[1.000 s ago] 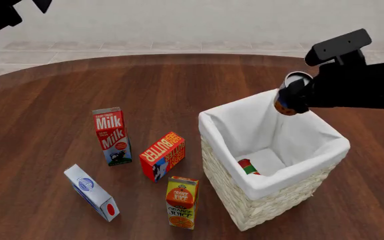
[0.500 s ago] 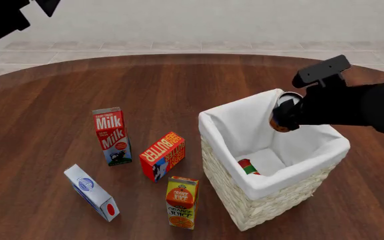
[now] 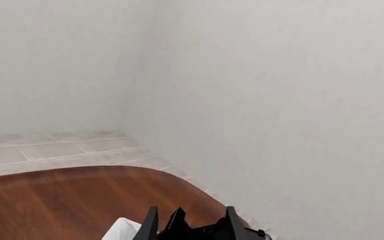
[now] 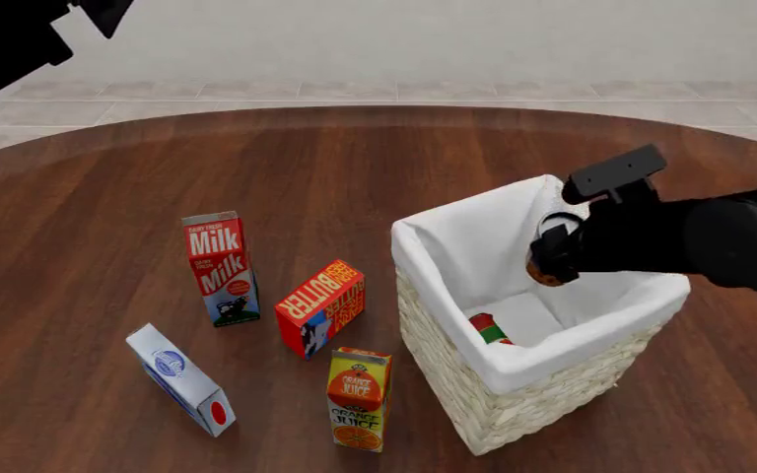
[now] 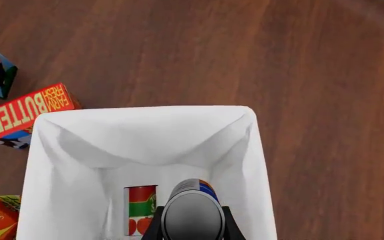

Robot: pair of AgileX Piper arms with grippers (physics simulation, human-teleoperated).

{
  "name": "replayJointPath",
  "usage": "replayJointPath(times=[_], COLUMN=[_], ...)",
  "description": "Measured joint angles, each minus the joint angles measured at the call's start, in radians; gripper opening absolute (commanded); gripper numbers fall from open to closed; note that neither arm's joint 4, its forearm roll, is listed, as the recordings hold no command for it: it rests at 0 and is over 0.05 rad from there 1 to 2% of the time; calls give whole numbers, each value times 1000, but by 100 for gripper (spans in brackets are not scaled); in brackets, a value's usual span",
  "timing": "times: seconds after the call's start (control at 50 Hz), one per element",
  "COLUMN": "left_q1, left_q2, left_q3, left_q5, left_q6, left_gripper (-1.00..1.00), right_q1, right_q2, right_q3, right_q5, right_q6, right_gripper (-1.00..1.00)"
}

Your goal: Pick up the alphabet soup and the tomato sauce, and put them in the basket.

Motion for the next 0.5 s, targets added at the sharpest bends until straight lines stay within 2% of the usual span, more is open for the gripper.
replayJointPath(times=[0.18, 0.2, 0.5], left_q1=[0, 0, 1], left_q2=[-1, -1, -3], left_q3=[6, 7, 11], left_q5=[-5, -6, -9], left_q6=[-2, -3, -4], left_gripper=[100, 100, 100], right_q1=[0, 0, -3], right_q2=[8, 8, 7], right_q3=[34, 37, 48], right_q5=[-21, -22, -33], right_q6=[4, 4, 22], right_gripper=[-100, 100, 100])
